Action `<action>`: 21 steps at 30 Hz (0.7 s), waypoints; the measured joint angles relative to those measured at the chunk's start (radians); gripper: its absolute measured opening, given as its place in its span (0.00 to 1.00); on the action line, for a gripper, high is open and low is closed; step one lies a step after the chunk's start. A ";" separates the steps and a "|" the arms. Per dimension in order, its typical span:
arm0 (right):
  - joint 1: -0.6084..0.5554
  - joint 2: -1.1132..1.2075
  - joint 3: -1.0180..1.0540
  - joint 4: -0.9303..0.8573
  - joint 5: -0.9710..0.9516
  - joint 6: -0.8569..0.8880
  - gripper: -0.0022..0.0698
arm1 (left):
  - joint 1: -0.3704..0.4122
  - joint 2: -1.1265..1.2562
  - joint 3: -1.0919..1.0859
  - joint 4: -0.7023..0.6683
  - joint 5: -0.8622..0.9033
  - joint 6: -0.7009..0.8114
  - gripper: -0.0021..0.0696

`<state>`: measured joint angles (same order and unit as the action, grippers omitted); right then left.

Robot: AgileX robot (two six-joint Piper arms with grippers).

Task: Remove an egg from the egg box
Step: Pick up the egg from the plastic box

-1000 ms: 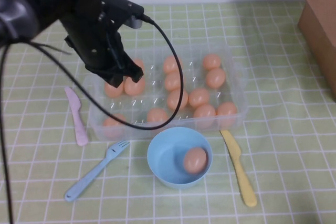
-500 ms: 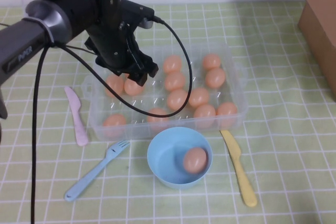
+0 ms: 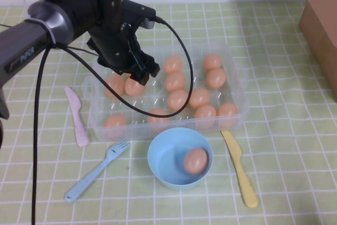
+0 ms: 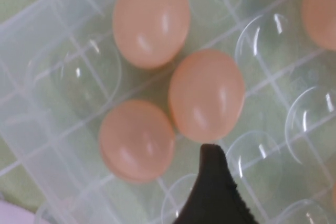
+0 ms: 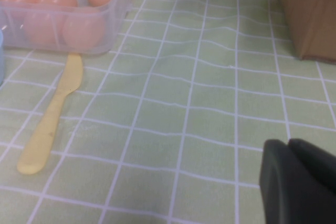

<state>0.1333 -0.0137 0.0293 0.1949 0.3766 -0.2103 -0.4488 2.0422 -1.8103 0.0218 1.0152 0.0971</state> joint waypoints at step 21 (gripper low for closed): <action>0.000 0.000 0.000 0.000 0.000 0.000 0.00 | 0.000 0.059 0.000 -0.047 -0.095 0.070 0.64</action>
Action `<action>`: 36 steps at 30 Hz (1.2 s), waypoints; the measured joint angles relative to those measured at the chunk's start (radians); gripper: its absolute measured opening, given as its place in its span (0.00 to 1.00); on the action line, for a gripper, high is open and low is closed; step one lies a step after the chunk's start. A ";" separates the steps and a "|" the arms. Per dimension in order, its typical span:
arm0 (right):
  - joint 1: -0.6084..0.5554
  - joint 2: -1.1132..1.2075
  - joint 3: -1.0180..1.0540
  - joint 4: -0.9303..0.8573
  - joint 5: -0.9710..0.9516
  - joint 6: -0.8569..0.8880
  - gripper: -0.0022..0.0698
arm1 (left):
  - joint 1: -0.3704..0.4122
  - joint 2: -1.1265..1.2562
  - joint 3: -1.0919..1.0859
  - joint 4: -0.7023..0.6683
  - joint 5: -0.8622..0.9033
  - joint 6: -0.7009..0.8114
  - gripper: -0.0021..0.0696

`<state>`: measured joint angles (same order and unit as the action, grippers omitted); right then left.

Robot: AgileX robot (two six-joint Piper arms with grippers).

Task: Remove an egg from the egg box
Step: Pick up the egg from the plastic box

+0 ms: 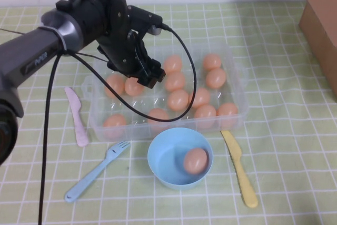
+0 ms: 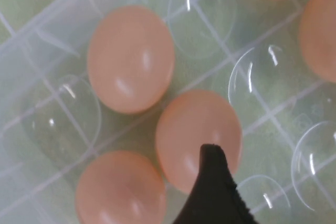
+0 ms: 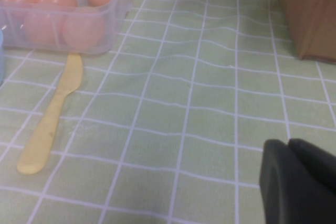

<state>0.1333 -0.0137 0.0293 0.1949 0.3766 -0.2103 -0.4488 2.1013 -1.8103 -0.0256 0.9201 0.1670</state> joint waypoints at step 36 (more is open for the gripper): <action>0.000 0.000 0.000 0.000 0.000 0.000 0.00 | 0.020 0.081 -0.002 0.062 -0.066 0.002 0.51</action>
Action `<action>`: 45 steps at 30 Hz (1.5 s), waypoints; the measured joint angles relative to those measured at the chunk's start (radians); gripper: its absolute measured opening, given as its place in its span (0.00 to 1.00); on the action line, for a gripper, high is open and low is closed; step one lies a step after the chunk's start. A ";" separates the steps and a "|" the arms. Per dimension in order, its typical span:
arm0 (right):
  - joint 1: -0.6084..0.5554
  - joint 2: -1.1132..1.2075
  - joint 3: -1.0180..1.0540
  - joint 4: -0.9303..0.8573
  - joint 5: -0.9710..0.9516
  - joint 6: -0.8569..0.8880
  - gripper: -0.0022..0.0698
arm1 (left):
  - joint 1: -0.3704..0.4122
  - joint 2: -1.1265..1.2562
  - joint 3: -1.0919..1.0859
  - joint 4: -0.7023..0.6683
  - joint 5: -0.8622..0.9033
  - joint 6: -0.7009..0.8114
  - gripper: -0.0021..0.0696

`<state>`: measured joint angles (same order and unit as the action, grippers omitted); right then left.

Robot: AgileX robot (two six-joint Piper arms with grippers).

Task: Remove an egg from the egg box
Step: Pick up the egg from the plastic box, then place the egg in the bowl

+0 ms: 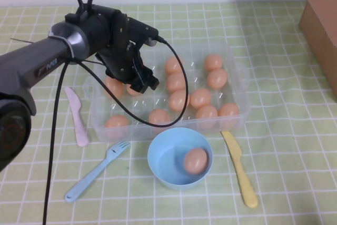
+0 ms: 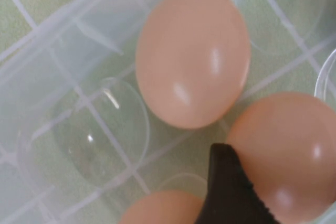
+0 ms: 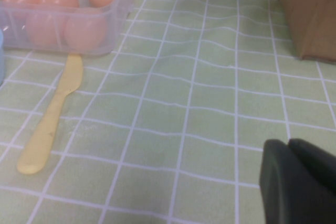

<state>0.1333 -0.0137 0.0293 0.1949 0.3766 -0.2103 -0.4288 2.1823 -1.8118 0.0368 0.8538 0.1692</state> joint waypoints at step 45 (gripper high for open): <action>0.000 0.000 0.000 0.000 0.000 0.000 0.00 | -0.268 -0.500 0.697 -0.180 -0.226 0.081 0.60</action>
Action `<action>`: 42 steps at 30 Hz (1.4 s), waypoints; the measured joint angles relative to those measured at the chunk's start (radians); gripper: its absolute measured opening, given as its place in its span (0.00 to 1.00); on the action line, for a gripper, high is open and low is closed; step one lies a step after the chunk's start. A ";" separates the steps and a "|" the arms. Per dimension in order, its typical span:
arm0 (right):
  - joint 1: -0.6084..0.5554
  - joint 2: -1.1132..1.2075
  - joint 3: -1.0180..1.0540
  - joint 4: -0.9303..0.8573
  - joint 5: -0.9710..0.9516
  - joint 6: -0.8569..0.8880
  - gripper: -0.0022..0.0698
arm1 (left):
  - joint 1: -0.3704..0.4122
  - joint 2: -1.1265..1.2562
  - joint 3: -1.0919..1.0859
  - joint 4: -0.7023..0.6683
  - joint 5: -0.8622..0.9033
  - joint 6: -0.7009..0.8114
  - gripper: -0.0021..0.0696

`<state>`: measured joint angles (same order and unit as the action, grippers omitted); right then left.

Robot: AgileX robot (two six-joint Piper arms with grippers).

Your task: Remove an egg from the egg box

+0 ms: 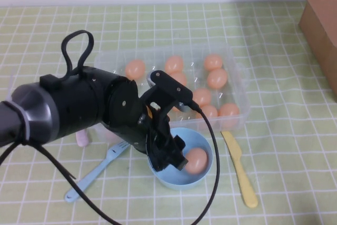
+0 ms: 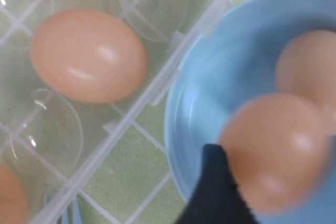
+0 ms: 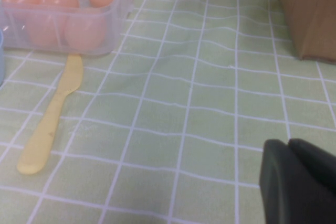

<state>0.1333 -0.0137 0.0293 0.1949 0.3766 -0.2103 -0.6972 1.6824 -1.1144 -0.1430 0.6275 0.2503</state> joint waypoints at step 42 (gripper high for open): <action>0.000 0.000 0.000 0.000 0.000 0.000 0.00 | 0.000 -0.882 0.599 -0.008 -0.446 -0.089 0.03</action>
<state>0.1333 -0.0137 0.0293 0.1949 0.3766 -0.2103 -0.6972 0.8009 -0.5155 -0.1508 0.1815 0.1618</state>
